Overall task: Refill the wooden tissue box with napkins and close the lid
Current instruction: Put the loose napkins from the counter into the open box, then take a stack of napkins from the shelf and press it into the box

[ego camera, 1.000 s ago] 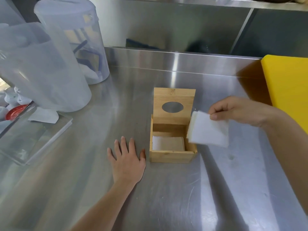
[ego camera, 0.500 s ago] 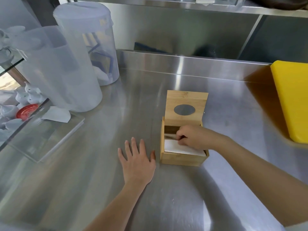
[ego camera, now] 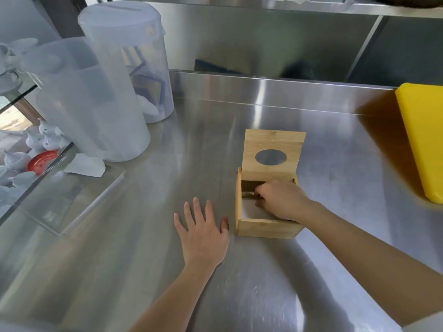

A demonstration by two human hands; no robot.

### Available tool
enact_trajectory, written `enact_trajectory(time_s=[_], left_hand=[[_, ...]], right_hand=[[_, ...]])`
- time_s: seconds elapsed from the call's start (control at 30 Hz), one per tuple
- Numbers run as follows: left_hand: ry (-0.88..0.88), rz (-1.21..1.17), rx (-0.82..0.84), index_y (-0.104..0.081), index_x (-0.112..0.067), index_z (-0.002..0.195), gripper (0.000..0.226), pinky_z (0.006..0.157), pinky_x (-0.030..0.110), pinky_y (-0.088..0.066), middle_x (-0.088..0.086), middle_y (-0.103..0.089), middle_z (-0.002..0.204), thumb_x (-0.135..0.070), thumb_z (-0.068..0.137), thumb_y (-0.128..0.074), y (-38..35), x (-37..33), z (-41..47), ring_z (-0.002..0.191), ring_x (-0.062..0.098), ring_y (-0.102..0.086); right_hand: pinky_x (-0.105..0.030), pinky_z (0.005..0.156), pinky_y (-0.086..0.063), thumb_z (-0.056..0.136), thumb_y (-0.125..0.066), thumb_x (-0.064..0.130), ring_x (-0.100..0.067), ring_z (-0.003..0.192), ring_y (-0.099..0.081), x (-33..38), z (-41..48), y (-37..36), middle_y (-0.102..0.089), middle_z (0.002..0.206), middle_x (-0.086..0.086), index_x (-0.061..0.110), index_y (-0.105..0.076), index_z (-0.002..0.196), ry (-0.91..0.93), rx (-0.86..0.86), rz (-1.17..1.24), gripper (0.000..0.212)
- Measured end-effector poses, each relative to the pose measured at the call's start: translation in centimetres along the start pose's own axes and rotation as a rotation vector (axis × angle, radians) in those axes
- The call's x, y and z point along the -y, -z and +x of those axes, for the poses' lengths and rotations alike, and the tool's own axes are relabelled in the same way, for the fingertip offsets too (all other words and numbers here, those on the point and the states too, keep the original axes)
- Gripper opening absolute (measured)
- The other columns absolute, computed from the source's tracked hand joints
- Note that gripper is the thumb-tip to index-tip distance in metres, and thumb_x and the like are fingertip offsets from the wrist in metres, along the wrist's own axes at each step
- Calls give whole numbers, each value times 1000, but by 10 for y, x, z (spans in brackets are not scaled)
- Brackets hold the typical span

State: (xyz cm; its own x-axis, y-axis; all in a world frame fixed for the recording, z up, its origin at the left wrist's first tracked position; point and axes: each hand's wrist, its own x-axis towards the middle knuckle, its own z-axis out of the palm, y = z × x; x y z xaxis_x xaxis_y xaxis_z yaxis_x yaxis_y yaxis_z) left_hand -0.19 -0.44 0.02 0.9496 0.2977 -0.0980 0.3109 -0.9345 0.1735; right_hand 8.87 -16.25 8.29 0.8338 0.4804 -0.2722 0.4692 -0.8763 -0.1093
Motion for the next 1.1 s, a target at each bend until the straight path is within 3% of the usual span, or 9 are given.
enact_trajectory(time_s=[0.23,0.33,0.4,0.47,0.57,0.7,0.8,0.93,1.1], left_hand=[[5,-7,7,-19,-22,145,61,116,54,-3,9,-13,159,-53,93,-21,2,-1,0,146,31,-5],[22,-59,31,-22,-25,144,59,117,50,-1,5,-13,159,-53,93,-26,4,0,1,146,26,-4],[68,-194,50,-36,-26,137,51,116,43,-7,3,-26,154,-49,91,-38,13,3,5,144,24,-15],[134,-478,15,-60,-20,111,30,108,41,-30,7,-56,128,-39,90,-49,34,3,20,126,28,-45],[185,-803,-171,-65,-13,90,21,87,39,-45,9,-65,98,-32,89,-55,89,-9,56,100,31,-60],[-50,-886,-275,-65,-12,91,19,74,27,-35,2,-62,86,-29,90,-56,188,-52,111,87,19,-57],[-204,-879,-313,-67,-17,85,20,82,36,-47,5,-69,90,-35,86,-59,271,-106,173,88,21,-64],[-281,-972,-236,-60,-19,71,20,72,31,-47,6,-69,83,-31,87,-58,334,-136,202,78,22,-65],[-304,-978,-141,-58,-12,90,15,69,30,-44,9,-66,87,-26,88,-56,399,-188,255,71,19,-61]], right_hand=[[-40,78,-51,94,-44,32,-25,97,-58,4,-15,12,-66,109,-3,16,-61,105,49,-117,102,26],[-32,79,-48,92,-48,33,-17,93,-57,-3,-27,33,-66,108,1,20,-62,110,39,-143,279,25],[-21,75,-46,91,-52,33,-9,86,-56,-10,-35,51,-65,102,7,22,-62,112,43,-87,404,26],[-13,68,-40,89,-54,37,-1,80,-55,-20,-41,74,-60,96,15,26,-59,116,54,-17,465,30],[-13,68,-40,85,-57,43,2,82,-55,-35,-43,110,-58,99,20,32,-55,120,102,57,483,36],[-20,76,-53,85,-59,40,-5,87,-61,-66,-24,172,-61,104,15,33,-52,122,146,53,506,38],[-23,73,-54,86,-60,33,-6,79,-65,-112,10,240,-64,95,12,28,-54,119,160,-40,527,34],[-26,71,-56,85,-62,31,-8,72,-67,-134,30,281,-70,86,6,24,-59,114,134,-92,619,30],[-29,76,-56,88,-59,27,-16,78,-65,-175,68,354,-67,94,0,18,-59,109,31,-249,580,23]])
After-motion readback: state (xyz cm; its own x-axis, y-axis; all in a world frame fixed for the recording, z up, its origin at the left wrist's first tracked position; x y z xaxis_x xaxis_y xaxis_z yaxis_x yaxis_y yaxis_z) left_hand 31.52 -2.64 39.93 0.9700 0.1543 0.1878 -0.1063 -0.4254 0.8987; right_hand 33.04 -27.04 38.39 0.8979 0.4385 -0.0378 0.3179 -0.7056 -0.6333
